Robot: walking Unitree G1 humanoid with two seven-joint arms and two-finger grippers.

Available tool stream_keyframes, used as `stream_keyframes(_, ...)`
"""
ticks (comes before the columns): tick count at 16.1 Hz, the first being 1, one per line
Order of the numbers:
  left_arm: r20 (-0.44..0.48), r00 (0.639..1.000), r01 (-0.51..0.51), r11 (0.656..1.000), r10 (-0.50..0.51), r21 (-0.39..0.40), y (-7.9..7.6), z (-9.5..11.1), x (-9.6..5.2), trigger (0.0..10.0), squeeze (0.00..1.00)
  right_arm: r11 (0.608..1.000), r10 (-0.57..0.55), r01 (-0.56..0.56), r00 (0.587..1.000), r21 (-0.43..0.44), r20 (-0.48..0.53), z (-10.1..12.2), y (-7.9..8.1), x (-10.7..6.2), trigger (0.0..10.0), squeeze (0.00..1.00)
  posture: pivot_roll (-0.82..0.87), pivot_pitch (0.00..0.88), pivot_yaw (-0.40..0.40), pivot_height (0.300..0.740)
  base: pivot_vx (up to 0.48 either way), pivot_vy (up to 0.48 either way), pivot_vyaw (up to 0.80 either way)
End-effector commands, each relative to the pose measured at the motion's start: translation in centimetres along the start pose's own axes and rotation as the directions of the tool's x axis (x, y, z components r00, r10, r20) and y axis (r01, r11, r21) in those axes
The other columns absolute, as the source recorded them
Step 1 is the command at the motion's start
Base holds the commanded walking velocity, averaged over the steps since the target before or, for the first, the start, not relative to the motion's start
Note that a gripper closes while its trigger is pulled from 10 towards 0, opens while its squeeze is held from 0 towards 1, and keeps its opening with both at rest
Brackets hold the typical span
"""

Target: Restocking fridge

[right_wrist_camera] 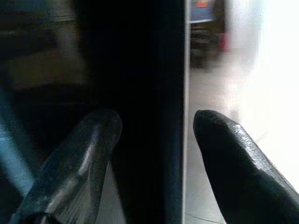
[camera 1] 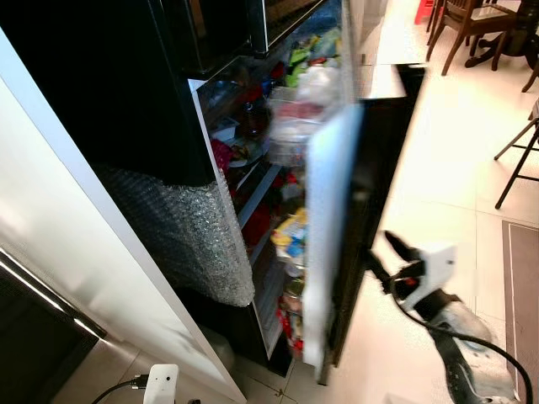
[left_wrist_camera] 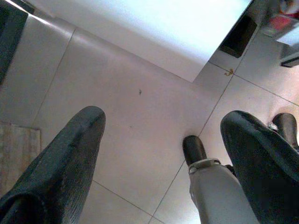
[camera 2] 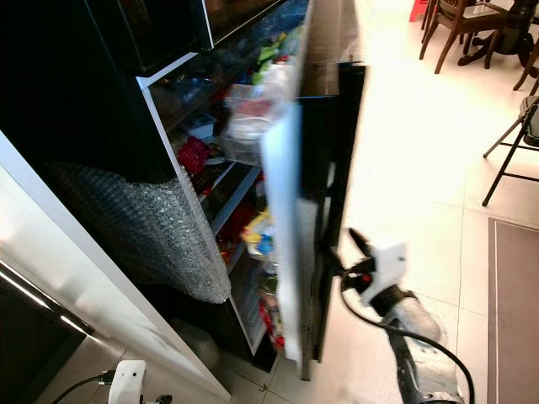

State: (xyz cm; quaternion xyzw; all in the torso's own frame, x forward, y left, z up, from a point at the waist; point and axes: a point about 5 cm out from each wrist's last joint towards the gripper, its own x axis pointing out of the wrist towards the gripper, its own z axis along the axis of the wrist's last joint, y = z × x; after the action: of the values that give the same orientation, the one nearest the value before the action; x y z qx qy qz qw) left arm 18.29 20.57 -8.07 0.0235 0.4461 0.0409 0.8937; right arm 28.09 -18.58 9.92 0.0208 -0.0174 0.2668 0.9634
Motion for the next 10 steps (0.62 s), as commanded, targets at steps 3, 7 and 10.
stream_keyframes(3,-0.011,1.0,-0.011,1.0,0.011,0.01,0.2,-0.1,0.0,10.0,0.0,0.995,0.102,-0.103,0.995,-0.012,-0.014,0.5,1.7,1.0,10.0,0.0,-0.2,0.0,0.089,0.74,0.0,0.0,0.0)
stream_keyframes(7,-0.006,1.0,-0.014,1.0,0.014,0.009,0.4,0.1,0.0,10.0,0.0,0.993,0.115,-0.115,0.993,-0.013,-0.019,0.5,2.4,2.2,10.0,0.0,-0.2,0.0,0.091,0.74,0.0,0.0,0.0)
stream_keyframes(10,0.003,1.0,-0.015,1.0,0.015,0.007,0.3,0.4,0.1,10.0,0.0,0.985,0.173,-0.173,0.985,-0.017,-0.02,0.9,3.3,4.4,10.0,0.0,-0.19,0.0,0.086,0.74,0.0,0.0,0.0)
